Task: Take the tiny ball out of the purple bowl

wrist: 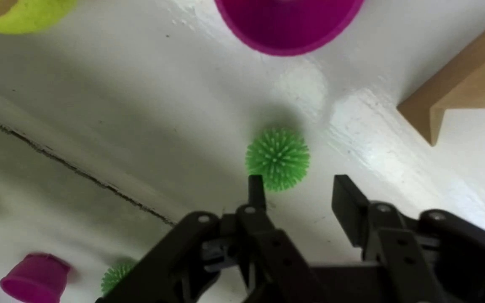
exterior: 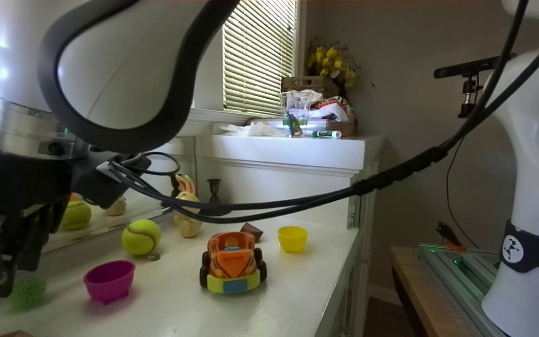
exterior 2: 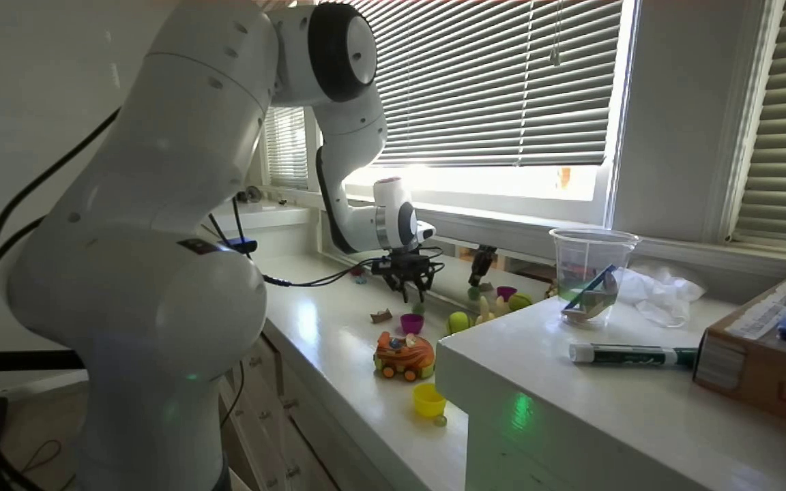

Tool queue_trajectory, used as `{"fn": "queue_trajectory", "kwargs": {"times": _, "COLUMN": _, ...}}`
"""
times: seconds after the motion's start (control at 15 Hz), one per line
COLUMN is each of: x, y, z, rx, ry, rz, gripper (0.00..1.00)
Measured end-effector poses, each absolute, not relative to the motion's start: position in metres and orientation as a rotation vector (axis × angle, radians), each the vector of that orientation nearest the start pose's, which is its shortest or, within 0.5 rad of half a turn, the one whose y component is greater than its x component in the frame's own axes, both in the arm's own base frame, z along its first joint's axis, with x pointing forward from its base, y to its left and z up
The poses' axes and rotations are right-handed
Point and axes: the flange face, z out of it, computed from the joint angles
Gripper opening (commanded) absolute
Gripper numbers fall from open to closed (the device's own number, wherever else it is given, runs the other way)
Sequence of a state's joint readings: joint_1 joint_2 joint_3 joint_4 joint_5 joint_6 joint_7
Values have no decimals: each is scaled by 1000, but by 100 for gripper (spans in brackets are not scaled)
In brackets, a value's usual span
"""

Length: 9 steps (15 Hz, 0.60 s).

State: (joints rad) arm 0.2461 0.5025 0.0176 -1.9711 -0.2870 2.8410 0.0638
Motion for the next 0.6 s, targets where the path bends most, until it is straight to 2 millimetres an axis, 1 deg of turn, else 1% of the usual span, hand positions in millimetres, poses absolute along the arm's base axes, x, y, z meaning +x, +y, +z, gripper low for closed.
{"fn": "queue_trajectory", "kwargs": {"times": 0.13, "x": 617, "y": 189, "z": 262, "rx": -3068, "ry": -689, "rz": -573, "gripper": 92}}
{"fn": "queue_trajectory", "kwargs": {"times": 0.2, "x": 614, "y": 194, "z": 271, "rx": -3068, "ry": -676, "rz": -548, "gripper": 98}}
{"fn": "queue_trajectory", "kwargs": {"times": 0.33, "x": 606, "y": 205, "z": 293, "rx": -3072, "ry": -645, "rz": -485, "gripper": 100}}
{"fn": "queue_trajectory", "kwargs": {"times": 0.47, "x": 594, "y": 215, "z": 317, "rx": -3077, "ry": -587, "rz": -375, "gripper": 100}}
{"fn": "queue_trajectory", "kwargs": {"times": 0.6, "x": 580, "y": 221, "z": 343, "rx": -3090, "ry": -509, "rz": -265, "gripper": 100}}
